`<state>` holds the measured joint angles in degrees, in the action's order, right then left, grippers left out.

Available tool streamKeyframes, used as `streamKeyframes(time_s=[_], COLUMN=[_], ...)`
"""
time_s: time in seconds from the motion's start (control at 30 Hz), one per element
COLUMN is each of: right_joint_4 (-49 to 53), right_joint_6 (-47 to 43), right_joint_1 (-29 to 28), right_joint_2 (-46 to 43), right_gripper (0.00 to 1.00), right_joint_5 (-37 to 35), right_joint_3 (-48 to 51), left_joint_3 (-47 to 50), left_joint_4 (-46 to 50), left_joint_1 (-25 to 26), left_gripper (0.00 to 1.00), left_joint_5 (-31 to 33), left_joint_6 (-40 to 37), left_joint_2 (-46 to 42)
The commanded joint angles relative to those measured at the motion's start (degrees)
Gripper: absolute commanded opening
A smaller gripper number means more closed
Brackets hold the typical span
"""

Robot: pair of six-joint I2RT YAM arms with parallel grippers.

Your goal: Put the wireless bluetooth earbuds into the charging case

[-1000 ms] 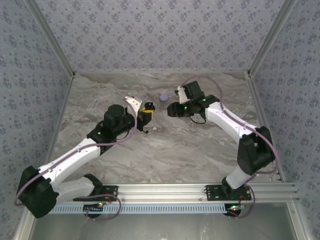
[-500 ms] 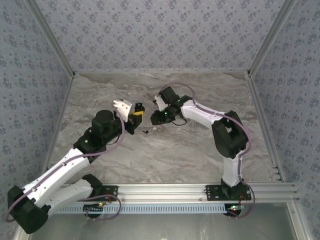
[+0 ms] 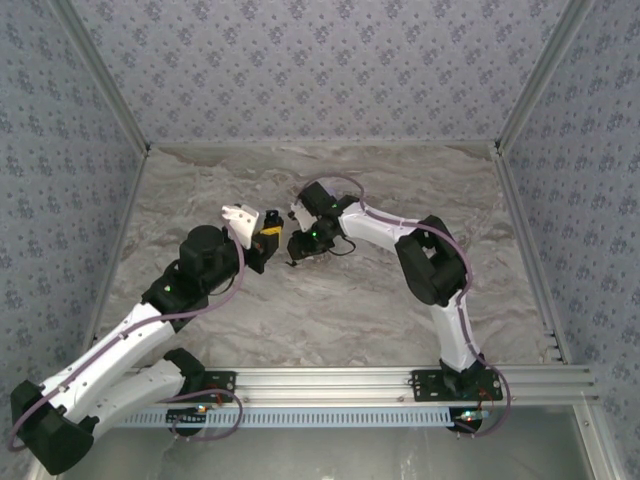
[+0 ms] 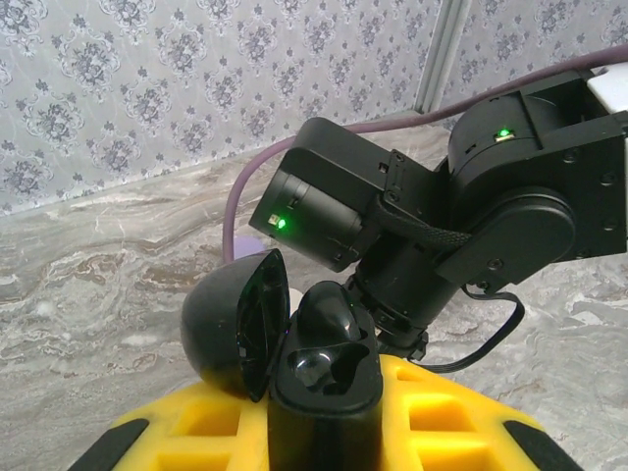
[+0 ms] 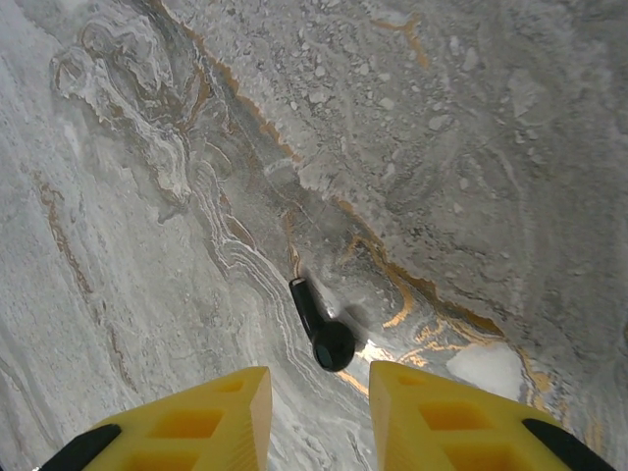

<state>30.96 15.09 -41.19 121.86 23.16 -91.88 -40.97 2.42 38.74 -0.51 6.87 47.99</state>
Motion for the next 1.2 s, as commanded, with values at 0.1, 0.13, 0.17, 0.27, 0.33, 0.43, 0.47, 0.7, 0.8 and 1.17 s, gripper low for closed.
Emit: streamKeyframes(time_s=[0.1,0.13,0.17,0.27,0.33,0.43,0.47,0.7,0.8,1.17], right_joint_4=[4.7,5.0,5.3,6.1,6.6,7.4,7.7,9.0,9.2,7.7], right_joint_6=[-2.0,-2.1,-2.3,-2.5,-2.7,-3.1,-3.2,-3.8,-3.7,-3.6], right_joint_1=[-1.2,-1.3,-1.3,-1.6,-1.8,-2.0,-2.2,-2.8,-2.8,-0.5], right_joint_2=[3.5,3.8,4.2,5.2,5.7,6.4,6.7,7.6,7.5,-0.1], right_gripper=[0.33,0.33,0.33,0.33,0.33,0.33,0.33,0.28,0.24,0.18], right_joint_5=[-1.4,-1.4,-1.7,-2.6,-2.9,-3.3,-3.6,-5.4,-6.5,-8.8], right_joint_3=[-4.2,-4.6,-4.9,-5.8,-6.2,-6.8,-7.1,-7.6,-7.5,0.5], left_joint_3=[-0.1,-0.1,0.0,0.0,0.0,0.1,0.1,0.4,0.4,0.2], left_joint_4=[0.0,0.0,-0.1,0.0,0.0,0.0,0.0,0.0,-0.1,-1.1], left_joint_1=[-0.1,-0.1,-0.1,-0.1,-0.1,-0.1,-0.1,-0.1,-0.1,-0.2], left_gripper=[0.22,0.22,0.22,0.22,0.22,0.22,0.22,0.22,0.22,0.22], left_joint_5=[0.7,0.7,0.7,0.7,0.6,0.7,0.7,0.8,0.8,0.2], left_joint_6=[-0.6,-0.6,-0.6,-0.6,-0.6,-0.6,-0.6,-0.6,-0.6,-0.3], left_joint_2=[-1.2,-1.3,-1.3,-1.4,-1.5,-1.6,-1.7,-1.7,-1.6,-0.4])
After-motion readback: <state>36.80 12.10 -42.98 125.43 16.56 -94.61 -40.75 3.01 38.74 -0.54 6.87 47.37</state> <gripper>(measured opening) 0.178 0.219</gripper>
